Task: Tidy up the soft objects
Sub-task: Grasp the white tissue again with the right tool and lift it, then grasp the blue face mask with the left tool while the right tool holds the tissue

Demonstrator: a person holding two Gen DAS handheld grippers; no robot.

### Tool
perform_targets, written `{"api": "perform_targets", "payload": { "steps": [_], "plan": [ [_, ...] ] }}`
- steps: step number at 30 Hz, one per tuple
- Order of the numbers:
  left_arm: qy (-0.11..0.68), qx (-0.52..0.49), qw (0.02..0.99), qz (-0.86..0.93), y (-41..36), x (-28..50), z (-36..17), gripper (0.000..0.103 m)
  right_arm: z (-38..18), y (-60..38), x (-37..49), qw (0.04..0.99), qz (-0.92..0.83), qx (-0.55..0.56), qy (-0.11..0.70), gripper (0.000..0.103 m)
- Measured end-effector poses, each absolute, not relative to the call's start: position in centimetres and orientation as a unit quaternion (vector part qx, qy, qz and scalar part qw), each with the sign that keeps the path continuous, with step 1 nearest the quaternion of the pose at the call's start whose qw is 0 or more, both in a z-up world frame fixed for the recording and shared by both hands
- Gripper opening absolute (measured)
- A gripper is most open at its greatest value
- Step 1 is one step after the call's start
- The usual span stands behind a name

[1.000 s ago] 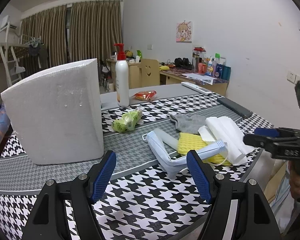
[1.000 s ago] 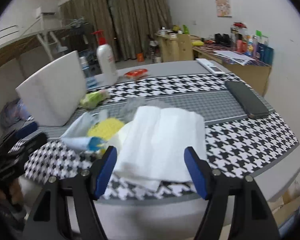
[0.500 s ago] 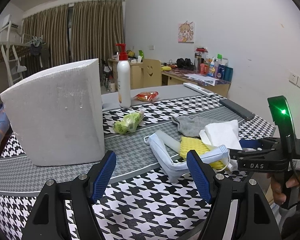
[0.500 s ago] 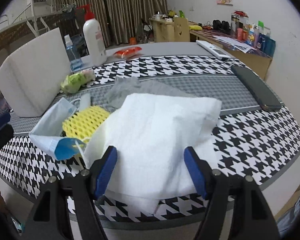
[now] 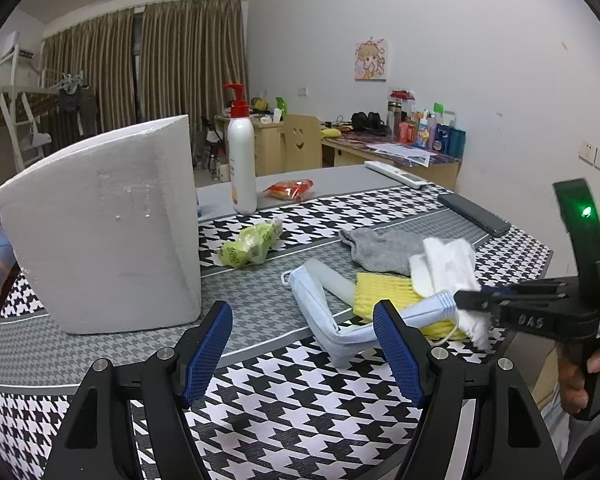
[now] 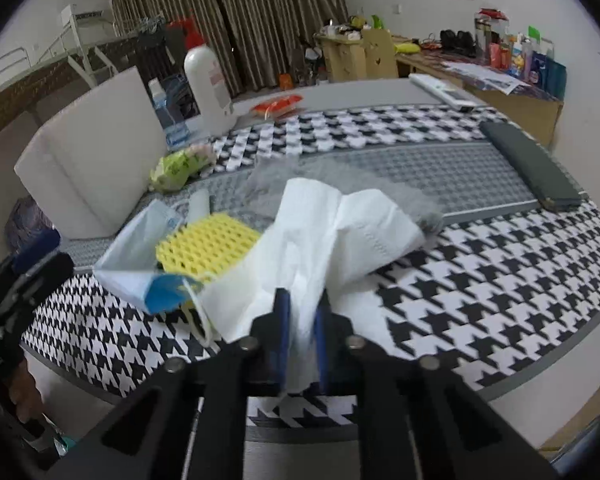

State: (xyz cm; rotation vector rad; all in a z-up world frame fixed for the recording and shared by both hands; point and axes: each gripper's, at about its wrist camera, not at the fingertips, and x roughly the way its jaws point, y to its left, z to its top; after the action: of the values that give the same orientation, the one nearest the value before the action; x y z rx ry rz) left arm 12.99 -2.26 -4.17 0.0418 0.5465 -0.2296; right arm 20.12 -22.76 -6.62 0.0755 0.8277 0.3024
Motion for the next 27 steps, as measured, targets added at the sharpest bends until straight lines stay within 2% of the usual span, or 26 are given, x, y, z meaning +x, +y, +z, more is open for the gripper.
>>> {"api": "perform_targets", "payload": {
  "steps": [13,21,23,27],
  "plan": [
    [0.283,0.015,0.952,-0.114,-3.3,13.9,-4.4,0.074,-3.3,-25.1,18.5,0.928,0.147,0.068,0.335,0.011],
    [0.312,0.002,0.942,-0.121,-4.3,15.2,-5.0,0.074,-3.5,-25.2,18.6,0.93,0.145,0.062,0.332,0.011],
    [0.323,-0.006,0.938,-0.122,-4.3,15.6,-5.2,0.071,-3.6,-25.2,18.5,0.93,0.146,0.061,0.331,0.011],
    [0.348,-0.012,0.93,-0.115,-4.3,16.1,-6.0,0.045,-3.7,-25.3,18.2,0.932,0.141,0.055,0.329,0.011]
  ]
}}
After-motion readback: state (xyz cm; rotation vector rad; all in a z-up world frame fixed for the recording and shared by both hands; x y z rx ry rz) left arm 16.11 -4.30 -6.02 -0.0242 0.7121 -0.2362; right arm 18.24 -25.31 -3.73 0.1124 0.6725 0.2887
